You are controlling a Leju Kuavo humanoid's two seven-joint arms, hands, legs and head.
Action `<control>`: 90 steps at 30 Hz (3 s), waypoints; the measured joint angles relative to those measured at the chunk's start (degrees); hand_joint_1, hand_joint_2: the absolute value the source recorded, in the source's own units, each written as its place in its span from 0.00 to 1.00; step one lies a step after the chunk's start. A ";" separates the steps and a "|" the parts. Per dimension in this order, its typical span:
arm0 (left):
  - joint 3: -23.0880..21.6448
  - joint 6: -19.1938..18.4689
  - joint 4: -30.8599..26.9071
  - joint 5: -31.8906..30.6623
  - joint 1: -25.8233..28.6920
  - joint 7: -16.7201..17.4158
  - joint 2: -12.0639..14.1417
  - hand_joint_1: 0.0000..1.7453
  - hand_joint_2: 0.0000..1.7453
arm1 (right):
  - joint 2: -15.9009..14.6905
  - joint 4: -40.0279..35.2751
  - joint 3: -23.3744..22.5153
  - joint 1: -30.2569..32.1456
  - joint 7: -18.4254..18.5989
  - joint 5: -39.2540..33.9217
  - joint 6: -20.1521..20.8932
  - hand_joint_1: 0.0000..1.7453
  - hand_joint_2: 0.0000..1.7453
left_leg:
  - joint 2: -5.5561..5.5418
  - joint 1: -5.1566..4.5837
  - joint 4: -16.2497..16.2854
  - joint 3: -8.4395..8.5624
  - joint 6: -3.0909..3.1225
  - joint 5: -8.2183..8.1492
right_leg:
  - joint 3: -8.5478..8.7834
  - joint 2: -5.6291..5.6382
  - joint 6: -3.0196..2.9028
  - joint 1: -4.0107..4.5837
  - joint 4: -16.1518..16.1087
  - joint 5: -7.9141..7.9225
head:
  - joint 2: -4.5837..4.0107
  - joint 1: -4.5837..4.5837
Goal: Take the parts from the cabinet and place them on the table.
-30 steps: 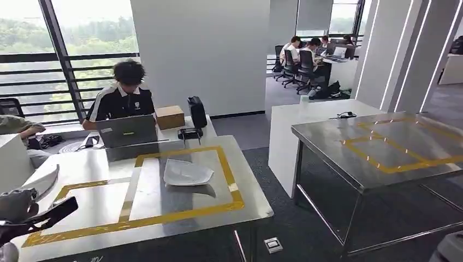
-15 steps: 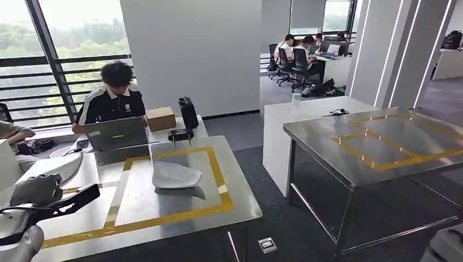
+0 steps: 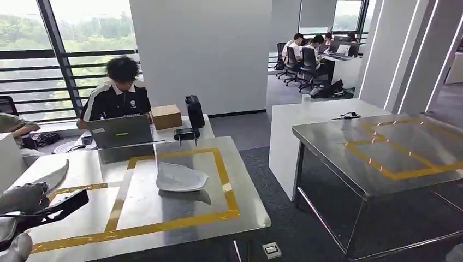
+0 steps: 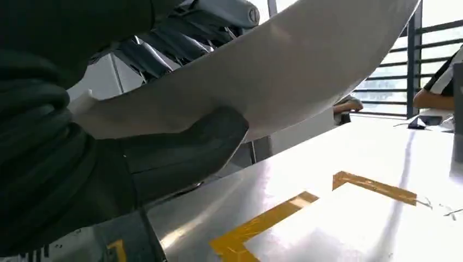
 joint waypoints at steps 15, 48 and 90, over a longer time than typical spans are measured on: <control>0.02 -0.99 0.50 0.02 1.93 1.31 2.10 1.00 1.00 | -0.76 0.00 0.00 -0.19 0.96 0.22 0.09 0.00 0.00 | -2.34 0.34 -0.67 4.74 -0.50 -4.03 | -6.08 1.45 -1.52 0.98 0.19 5.77 | 0.00 -0.15; 0.02 -1.05 0.57 1.33 4.62 -6.80 -0.35 1.00 1.00 | -0.52 0.00 -0.02 -0.15 -0.07 -0.02 0.02 0.00 0.00 | -1.12 0.17 2.06 8.23 -0.90 -8.09 | -5.64 1.35 -2.84 1.20 -0.44 6.70 | 0.00 0.02; 0.61 -1.08 0.79 6.14 6.25 -13.40 -6.01 0.00 0.00 | 0.20 0.04 -0.22 -0.37 0.79 -0.02 0.00 0.00 0.00 | -0.67 0.31 -1.39 6.27 -0.52 -4.66 | -6.32 1.59 -1.34 1.25 -0.20 6.64 | 0.02 -0.09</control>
